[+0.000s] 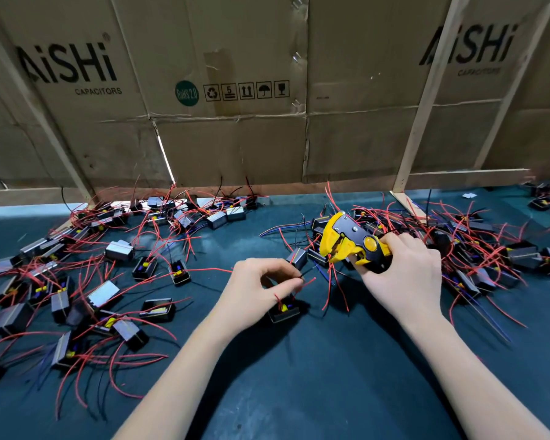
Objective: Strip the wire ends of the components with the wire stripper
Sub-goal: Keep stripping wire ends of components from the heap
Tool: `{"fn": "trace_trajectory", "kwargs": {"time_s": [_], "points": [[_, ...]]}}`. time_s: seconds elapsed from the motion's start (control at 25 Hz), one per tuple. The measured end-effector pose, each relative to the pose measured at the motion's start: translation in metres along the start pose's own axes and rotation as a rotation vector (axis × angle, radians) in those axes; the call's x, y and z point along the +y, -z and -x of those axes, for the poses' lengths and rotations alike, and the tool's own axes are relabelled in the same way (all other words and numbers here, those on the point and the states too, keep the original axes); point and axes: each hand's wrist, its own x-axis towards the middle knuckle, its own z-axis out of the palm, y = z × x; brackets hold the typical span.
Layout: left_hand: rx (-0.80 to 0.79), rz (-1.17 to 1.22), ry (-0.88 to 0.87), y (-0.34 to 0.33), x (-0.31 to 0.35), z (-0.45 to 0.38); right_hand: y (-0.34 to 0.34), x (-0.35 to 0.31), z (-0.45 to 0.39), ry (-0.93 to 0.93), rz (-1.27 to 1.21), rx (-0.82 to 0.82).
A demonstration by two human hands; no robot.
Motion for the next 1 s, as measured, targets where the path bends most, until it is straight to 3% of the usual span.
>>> {"fn": "trace_trajectory", "kwargs": {"time_s": [0.24, 1.0], "points": [[0.077, 0.007, 0.026, -0.008, -0.001, 0.002, -0.005, -0.004, 0.003, 0.004, 0.165, -0.021], [0.175, -0.028, 0.051, -0.019, 0.004, 0.004, -0.008, -0.019, 0.005, 0.074, 0.184, 0.014]]}}
